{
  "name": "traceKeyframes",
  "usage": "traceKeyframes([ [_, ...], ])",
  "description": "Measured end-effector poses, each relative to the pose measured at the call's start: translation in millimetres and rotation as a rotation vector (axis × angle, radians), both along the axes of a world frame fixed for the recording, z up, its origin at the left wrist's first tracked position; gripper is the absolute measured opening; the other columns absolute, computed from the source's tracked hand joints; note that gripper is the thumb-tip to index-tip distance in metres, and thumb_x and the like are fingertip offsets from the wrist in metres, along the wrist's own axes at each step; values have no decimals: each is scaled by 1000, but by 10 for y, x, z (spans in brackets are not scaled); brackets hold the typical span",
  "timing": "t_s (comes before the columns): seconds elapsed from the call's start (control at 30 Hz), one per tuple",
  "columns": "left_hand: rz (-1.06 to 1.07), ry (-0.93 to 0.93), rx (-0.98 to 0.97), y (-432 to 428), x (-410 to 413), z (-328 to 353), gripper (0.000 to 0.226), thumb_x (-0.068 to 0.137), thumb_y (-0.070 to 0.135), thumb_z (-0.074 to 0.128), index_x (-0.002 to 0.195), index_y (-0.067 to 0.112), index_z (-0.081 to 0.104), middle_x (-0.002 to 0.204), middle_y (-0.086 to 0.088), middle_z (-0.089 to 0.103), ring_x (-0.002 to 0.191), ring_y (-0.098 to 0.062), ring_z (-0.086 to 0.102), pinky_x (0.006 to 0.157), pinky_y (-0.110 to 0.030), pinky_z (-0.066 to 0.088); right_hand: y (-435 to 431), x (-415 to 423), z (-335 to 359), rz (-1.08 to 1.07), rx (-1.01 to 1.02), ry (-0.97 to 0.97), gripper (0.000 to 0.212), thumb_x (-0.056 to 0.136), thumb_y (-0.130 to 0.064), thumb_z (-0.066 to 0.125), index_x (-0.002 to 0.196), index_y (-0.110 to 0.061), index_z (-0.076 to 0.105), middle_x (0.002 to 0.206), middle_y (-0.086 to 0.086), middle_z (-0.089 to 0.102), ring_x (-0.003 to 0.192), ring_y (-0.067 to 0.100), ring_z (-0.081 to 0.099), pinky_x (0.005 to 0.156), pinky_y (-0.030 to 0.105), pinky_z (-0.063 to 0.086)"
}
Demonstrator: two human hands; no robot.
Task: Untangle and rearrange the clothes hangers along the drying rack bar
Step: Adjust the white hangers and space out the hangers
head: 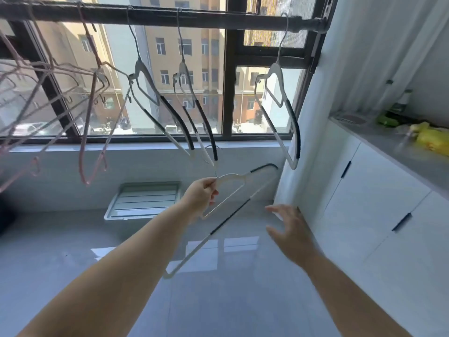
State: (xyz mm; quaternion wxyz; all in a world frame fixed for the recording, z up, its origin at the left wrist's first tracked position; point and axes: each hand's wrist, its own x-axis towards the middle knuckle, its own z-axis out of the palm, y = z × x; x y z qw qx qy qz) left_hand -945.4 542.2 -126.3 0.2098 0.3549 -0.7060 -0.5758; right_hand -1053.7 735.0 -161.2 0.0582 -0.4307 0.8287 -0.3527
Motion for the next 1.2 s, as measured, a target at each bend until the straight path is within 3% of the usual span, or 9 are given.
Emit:
traceKeyframes([
  [0.13,120,160,286,128,-194,66,22,96,6,35,103,11,55,72,-2,45,63,-11,42,64,-24,44,-44,517,-157,189,60,-181,55,82,-56,43,125,-23,50,125,-3,48,122,11,39,97,15,22],
  [0.2,172,215,385,184,-264,120,20,96,4,35,97,13,53,72,-3,42,64,-11,40,67,-25,45,-77,679,-244,230,91,-299,48,91,-49,42,132,-24,43,132,-5,43,125,9,37,104,21,26],
  [0.33,216,231,418,237,-382,167,25,96,4,34,115,8,50,75,-3,41,67,-10,41,81,-34,49,-110,848,-282,207,62,-488,47,92,-48,39,133,-27,40,132,-6,47,122,10,43,108,35,34],
  [0.57,219,329,447,364,-506,281,29,95,6,39,124,6,44,88,-4,47,78,-12,46,93,-37,48,-51,864,-120,81,-60,-356,34,98,-21,31,132,-18,37,80,-10,49,75,7,48,70,15,38],
  [0.73,28,300,92,582,-392,431,8,94,15,45,93,19,51,79,3,47,74,-15,44,70,-29,41,42,888,168,-112,-288,-153,29,98,-20,28,116,-19,50,67,-8,51,58,6,51,56,18,39],
  [0.83,-98,218,-140,695,-291,491,42,94,23,45,134,13,37,130,-3,47,122,-16,42,105,-37,34,56,894,374,-134,-315,-102,31,97,-22,28,120,-22,49,67,-13,52,66,1,56,59,13,41],
  [0.97,-175,174,-342,814,-146,670,58,93,32,44,143,19,18,147,-3,29,135,-16,27,112,-40,24,32,855,650,-116,-356,-37,35,97,-25,25,128,-24,43,76,-14,58,70,1,59,60,8,42],
  [1.1,-183,246,-390,891,-3,889,58,92,33,44,143,27,16,148,9,23,134,-5,22,104,-15,22,-34,810,933,-100,-463,85,47,94,-34,20,130,-17,45,102,-18,57,79,-6,58,68,-4,39],
  [1.2,-190,288,-382,916,66,1042,57,93,32,42,143,28,15,148,11,20,114,11,33,77,10,23,-106,776,1148,-81,-537,142,49,90,-33,25,126,-12,50,104,-15,57,81,-14,53,69,-11,32],
])
